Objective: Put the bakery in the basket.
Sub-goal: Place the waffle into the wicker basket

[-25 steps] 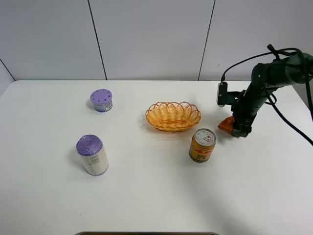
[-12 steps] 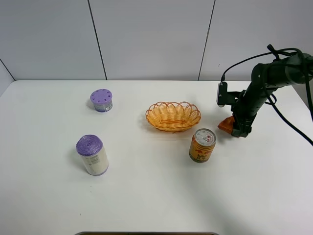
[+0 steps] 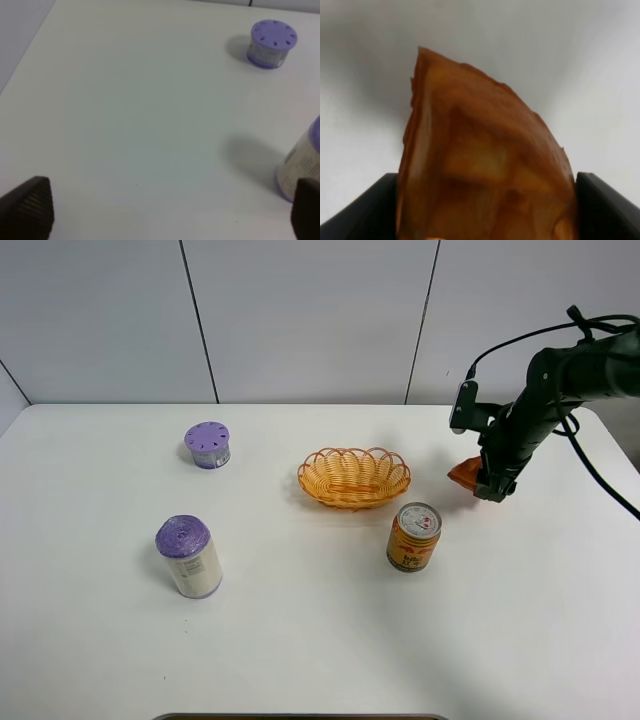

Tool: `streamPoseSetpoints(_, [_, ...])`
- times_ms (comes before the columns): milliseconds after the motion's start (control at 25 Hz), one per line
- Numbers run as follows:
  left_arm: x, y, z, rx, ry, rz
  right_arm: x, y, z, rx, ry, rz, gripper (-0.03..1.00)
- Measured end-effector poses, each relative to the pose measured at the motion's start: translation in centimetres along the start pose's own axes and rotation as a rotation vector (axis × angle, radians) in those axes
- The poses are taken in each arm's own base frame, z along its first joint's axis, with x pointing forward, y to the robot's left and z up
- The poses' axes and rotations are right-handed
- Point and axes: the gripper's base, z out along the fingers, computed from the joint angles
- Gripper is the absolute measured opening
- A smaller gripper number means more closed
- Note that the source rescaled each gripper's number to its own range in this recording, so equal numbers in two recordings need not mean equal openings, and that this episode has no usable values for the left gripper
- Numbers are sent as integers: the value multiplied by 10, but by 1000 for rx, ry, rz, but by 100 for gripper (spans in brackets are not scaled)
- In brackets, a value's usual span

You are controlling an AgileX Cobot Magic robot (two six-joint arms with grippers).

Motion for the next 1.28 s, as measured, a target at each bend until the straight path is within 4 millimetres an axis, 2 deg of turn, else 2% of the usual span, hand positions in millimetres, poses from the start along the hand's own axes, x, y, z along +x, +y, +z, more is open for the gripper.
streamPoseSetpoints(240, [0,0,0,0,0,0,-4,-4,-35,59,-33,80,0])
streamPoseSetpoints(400, [0,0,0,0,0,0,-16,-2,-58,104,-77,131,0])
streamPoseSetpoints(560, [0,0,0,0,0,0,-32,5,-72,123,-119,179,0])
streamPoseSetpoints(880, [0,0,0,0,0,0,-76,23,-84,149,-269,343,0])
streamPoseSetpoints(1280, [0,0,0,0,0,0,-121,51,-92,92,-429,619,0])
